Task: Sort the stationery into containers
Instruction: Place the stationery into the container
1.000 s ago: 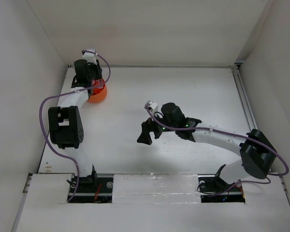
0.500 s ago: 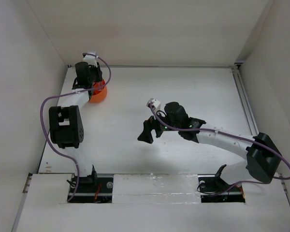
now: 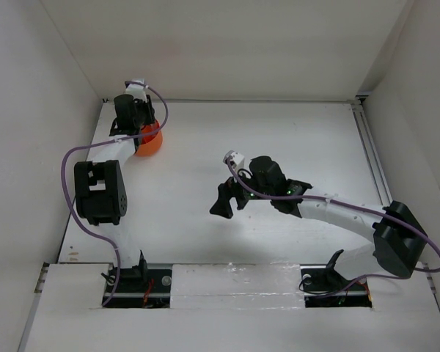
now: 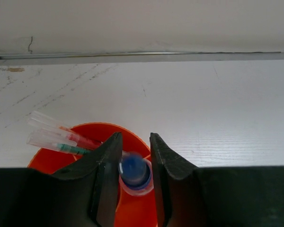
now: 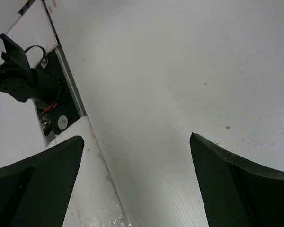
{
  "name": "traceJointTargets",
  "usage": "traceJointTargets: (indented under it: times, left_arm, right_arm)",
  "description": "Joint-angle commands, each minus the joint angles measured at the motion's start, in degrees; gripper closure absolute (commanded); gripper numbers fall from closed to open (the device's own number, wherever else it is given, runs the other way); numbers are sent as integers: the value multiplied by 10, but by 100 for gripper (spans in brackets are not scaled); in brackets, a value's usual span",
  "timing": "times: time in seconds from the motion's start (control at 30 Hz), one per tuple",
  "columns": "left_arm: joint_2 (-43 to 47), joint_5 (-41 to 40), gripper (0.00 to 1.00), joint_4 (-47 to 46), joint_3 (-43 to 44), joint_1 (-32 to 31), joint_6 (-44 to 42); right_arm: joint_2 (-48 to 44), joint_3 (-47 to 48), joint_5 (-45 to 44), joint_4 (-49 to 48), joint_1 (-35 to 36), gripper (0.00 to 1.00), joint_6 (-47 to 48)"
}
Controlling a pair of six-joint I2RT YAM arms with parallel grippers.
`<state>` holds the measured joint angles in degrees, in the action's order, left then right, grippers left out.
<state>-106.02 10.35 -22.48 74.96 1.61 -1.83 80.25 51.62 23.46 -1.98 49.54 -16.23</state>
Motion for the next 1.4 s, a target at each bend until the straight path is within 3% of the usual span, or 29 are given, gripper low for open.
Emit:
traceJointTargets:
  times: [0.0, 0.4, 0.67, 0.73, 0.8, 0.9, 1.07, 1.2, 1.27, 1.37]
  left_arm:
    - [23, 2, 74, -28, 6, 1, 0]
    - [63, 14, 60, -28, 12, 1, 10]
    - [118, 56, 41, -23, 47, -5, 30]
    - [129, 64, 32, -10, 58, -5, 50]
    - [152, 64, 23, 8, 79, -5, 64]
    - [185, 42, 0, 39, 125, -5, 118]
    - [223, -35, 0, 202, 240, -5, 205]
    - [290, -105, 0, 370, 267, 8, 308]
    - [359, -96, 0, 406, 212, 23, 338]
    - [471, -76, 0, 378, 79, 23, 338]
  right_arm:
    - [-17, 2, -6, -31, 4, 0, 7]
    - [-11, 8, -11, -31, 4, 0, 7]
    - [-6, 24, -12, -25, 4, 0, 7]
    - [-13, 32, -26, -5, 4, 0, 13]
    - [-33, 50, -65, 20, 4, 0, 19]
    - [-60, 78, -151, 80, 4, 0, 31]
    - [-184, 104, -305, 154, 9, 0, 48]
    - [-250, 138, -422, 244, 9, 0, 75]
    - [-274, 167, -492, 283, 9, 0, 59]
    - [-298, 205, -525, 361, 9, 0, 40]
